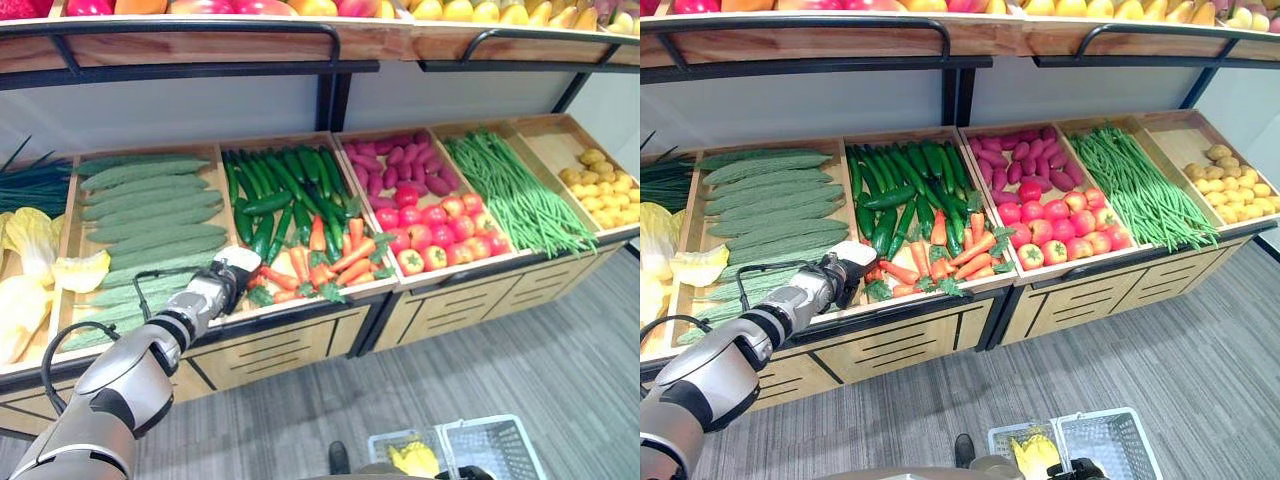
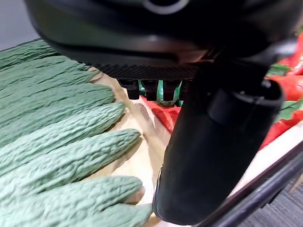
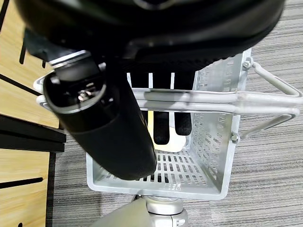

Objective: Get the vegetables into the basket

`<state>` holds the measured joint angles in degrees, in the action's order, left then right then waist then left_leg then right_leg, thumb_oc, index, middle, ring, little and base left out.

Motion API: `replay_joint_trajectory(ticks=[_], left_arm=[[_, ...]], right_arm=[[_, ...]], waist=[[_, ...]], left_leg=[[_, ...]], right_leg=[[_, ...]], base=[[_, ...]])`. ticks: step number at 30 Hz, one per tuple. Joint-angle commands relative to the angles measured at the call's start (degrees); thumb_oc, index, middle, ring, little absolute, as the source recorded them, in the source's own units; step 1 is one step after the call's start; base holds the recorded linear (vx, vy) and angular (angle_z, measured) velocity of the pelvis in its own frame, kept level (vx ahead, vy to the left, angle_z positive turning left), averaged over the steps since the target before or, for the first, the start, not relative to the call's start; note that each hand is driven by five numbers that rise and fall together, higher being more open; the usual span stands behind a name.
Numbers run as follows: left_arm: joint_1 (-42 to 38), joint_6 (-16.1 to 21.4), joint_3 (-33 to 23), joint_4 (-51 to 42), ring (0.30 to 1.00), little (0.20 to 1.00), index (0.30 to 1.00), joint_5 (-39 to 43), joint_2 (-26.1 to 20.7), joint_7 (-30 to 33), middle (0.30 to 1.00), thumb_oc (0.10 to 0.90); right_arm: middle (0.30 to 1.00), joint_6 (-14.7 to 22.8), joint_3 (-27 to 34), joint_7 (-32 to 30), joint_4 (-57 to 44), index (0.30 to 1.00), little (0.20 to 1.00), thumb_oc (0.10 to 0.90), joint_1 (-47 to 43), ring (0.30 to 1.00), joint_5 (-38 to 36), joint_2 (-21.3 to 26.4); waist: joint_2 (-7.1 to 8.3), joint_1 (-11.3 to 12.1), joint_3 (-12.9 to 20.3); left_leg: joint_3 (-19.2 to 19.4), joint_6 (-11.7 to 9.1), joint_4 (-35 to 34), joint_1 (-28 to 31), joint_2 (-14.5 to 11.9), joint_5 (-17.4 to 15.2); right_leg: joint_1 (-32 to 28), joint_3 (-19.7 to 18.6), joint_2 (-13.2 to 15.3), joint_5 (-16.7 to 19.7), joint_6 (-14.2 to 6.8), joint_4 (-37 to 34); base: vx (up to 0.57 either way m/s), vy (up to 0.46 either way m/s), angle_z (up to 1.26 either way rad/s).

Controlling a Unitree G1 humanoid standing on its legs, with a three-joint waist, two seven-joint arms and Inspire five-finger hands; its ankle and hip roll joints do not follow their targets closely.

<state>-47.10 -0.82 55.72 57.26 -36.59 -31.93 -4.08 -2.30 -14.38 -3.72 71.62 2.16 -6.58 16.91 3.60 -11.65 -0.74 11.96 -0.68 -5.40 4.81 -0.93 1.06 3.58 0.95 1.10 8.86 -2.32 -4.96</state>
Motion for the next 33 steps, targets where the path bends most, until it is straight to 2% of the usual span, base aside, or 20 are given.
replay_joint_trajectory(ticks=[1,13,27,33], left_arm=[[-15.22,-0.64,-1.28,4.93,1.0,1.0,1.0,1.64,0.37,3.96,1.0,0.9],[-19.64,-0.73,-0.1,5.94,1.0,1.0,1.0,2.27,-0.15,4.84,1.0,0.9],[-19.01,-1.09,-1.51,6.19,1.0,1.0,1.0,4.28,0.79,5.33,1.0,0.9],[-17.76,-1.42,-2.92,6.32,1.0,1.0,1.0,5.52,2.71,6.14,1.0,0.9]], right_arm=[[0.3,0.67,-0.48,-0.35,1.16,0.3,0.3,0.4,-3.57,0.3,1.31,3.66],[0.3,0.66,-1.34,-0.28,0.93,0.3,0.3,0.4,-3.75,0.3,1.28,3.66],[0.3,0.9,-1.8,-0.41,0.83,0.3,0.3,0.4,-3.88,0.3,1.38,3.44],[0.3,1.1,-2.36,-0.77,-0.51,0.3,0.3,0.4,-4.71,0.3,1.59,3.67]], waist=[[-2.23,-0.12,-1.93],[-3.69,-0.82,-1.56],[-3.83,-1.49,-2.08],[-4.08,-2.37,-3.51]], left_leg=[[-1.32,-1.99,0.4,1.78,0.47,-4.8],[-1.32,-2.35,0.4,2.0,0.33,-4.82],[-1.1,-2.66,0.4,0.73,-0.05,-4.24],[-0.81,-2.77,0.4,-1.98,-0.35,-3.35]], right_leg=[[-4.41,0.05,0.53,-4.83,-5.64,-0.04],[-4.88,0.02,0.45,-5.34,-5.52,-0.04],[-3.9,0.3,0.28,-5.33,-5.45,-0.04],[-1.01,0.1,0.09,-4.83,-5.38,-0.04]], base=[[0.04,-0.018,-0.01],[0.01,-0.005,0.0],[0.0,0.0,0.0],[-0.02,-0.011,-0.04]])
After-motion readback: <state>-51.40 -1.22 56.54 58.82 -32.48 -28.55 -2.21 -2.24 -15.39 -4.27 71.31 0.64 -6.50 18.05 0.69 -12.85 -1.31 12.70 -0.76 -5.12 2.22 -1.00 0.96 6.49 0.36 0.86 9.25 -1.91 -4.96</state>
